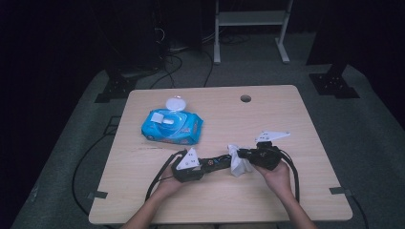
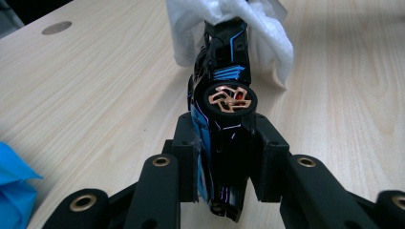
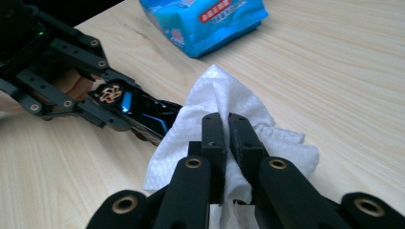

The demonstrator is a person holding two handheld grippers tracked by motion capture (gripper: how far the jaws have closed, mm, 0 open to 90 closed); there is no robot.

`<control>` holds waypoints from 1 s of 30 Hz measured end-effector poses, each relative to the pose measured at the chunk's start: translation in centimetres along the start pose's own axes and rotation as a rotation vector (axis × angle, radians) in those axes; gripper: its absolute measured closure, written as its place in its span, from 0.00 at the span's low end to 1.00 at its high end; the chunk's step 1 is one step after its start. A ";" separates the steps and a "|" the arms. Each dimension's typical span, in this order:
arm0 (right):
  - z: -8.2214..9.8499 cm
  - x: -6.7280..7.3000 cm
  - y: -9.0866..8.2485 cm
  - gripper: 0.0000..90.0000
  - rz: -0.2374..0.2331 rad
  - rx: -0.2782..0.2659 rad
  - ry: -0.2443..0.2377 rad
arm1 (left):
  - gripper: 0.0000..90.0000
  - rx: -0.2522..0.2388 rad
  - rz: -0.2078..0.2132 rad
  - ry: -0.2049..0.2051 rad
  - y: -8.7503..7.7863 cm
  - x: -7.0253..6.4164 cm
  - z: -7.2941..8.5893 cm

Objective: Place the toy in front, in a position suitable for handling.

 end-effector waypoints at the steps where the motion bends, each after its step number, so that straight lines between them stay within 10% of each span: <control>1: 0.0 -0.2 0.0 0.95 0.002 -0.002 0.005 | 0.75 -0.002 0.000 -0.004 -0.1 0.1 0.1; 30: -3.0 0.3 3.5 0.95 -0.060 -0.010 -0.001 | 0.71 0.009 -0.037 -0.091 -1.1 2.7 2.0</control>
Point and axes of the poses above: each handheld gripper's, and its own axes: y roughly forward along the jaws, z roughly out of its underside, x roughly to its left, the point moved 4 cm from there along y, roughly forward along the jaws, and after that the axes turned 11 degrees about x, right-handed, at the moved point
